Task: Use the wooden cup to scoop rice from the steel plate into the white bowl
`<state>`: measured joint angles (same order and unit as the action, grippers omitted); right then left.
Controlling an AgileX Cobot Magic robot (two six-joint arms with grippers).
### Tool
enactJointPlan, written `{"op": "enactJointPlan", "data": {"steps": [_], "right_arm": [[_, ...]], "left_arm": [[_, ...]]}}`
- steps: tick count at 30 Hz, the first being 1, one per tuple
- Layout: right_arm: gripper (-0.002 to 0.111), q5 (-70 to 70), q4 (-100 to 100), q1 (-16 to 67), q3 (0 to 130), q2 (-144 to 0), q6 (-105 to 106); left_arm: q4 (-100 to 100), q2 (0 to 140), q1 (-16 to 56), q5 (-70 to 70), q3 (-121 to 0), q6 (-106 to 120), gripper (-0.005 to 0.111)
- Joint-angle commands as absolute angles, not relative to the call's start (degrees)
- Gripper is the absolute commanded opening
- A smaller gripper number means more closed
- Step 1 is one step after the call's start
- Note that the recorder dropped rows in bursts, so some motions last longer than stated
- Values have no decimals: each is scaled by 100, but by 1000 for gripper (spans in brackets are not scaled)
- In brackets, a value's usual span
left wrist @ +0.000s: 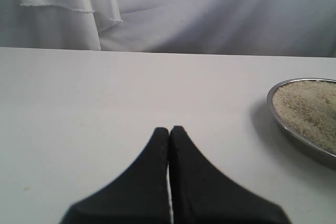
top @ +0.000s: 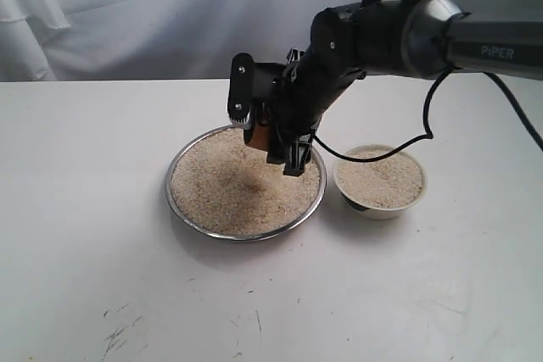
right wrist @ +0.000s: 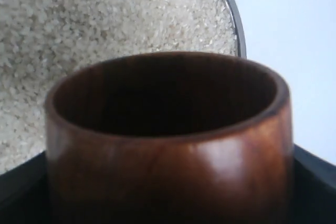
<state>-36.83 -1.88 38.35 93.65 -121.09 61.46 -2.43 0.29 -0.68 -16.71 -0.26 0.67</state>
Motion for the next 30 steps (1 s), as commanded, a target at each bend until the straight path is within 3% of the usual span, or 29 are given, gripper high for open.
{"op": "enactJointPlan", "data": {"steps": [1,14,30], "right_arm": [[0,-4027,1100,4095,9363,-11980,5578],[0,-4872,3575,4988,9363,-11981,3942],[0,-5214,5032,5017,9363,-12245,3470]], "left_arm": [[-248,0,-60,-1634,0,49,0],[-248,0,-60,-1634,0,49,0],[-248,0,-60,-1634,0,49,0]]}}
